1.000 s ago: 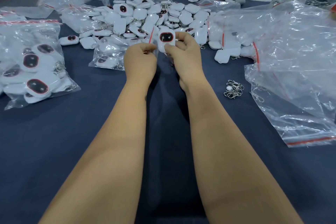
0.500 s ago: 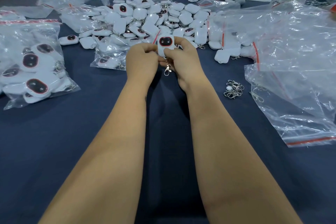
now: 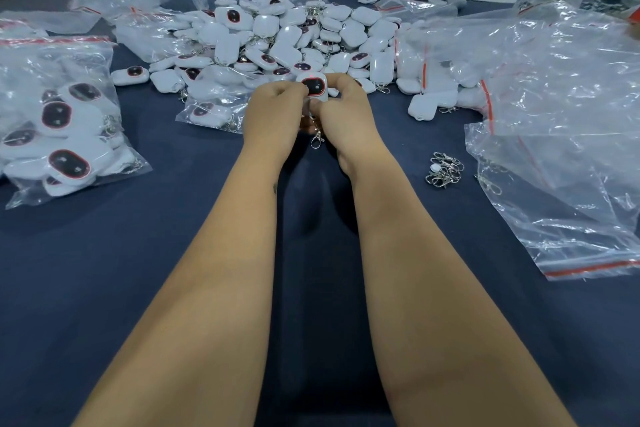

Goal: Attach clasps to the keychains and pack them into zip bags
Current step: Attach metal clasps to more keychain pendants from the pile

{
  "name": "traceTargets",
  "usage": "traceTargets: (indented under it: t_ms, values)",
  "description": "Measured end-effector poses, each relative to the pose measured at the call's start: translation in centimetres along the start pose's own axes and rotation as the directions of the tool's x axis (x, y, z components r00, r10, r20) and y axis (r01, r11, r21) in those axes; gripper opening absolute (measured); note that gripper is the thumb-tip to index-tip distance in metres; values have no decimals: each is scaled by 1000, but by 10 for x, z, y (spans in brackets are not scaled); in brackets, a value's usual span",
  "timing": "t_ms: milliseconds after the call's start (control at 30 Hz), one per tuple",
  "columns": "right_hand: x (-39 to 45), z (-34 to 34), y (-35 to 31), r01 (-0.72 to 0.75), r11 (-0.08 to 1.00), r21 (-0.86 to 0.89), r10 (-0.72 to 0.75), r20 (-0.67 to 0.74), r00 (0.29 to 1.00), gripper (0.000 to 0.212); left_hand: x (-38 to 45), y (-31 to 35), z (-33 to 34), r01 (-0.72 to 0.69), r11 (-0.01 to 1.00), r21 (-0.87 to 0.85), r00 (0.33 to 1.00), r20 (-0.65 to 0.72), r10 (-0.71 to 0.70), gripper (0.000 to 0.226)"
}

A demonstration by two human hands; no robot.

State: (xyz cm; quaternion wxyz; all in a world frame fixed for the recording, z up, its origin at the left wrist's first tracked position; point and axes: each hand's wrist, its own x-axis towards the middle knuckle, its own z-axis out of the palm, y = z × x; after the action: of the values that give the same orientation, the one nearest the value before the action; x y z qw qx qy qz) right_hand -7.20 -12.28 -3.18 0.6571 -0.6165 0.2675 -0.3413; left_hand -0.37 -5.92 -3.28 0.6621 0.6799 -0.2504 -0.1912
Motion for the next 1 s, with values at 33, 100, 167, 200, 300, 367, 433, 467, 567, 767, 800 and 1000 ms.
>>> traceTargets:
  t_ms: [33,100,167,200,300,367,433,467,567,767,800,1000]
  values:
    - [0,0,0,-7,1000,7,7,11,1000,28,1,-1,0,-3,1000,15,1000,2,3,26]
    - [0,0,-1,-20,1000,18,19,23,1000,27,2,-2,0,-13,999,47,1000,-1,13,28]
    - [1,0,-1,-24,1000,19,24,10,1000,26,2,-1,1,-24,997,69,1000,-1,24,26]
    - [2,-1,-1,-27,999,18,27,1,1000,25,1,-1,1,-26,997,77,1000,0,26,24]
    - [4,-2,-1,-44,997,59,45,-7,999,23,1,-1,2,-44,994,101,999,4,43,22]
    - [4,-1,-1,-44,995,95,44,-4,999,24,2,-2,1,-70,991,118,998,15,68,24]
    - [4,-1,-2,-34,992,120,34,2,999,26,2,-2,1,-85,989,125,996,26,83,33]
    - [4,-1,-2,-32,991,127,32,3,999,26,3,-2,2,-86,989,118,996,32,83,35]
    - [4,-2,-2,-27,991,128,28,-6,1000,27,2,-2,2,-76,993,87,997,40,73,24]
    - [-1,-1,-3,25,996,83,-27,17,999,28,1,-2,1,-67,995,76,997,51,63,20]
    - [-2,-1,-4,27,996,84,-30,23,999,28,2,-3,1,-65,995,73,997,52,61,24]
    - [-4,-2,-6,22,997,76,-25,35,999,27,2,-3,1,-52,997,65,998,50,49,32]
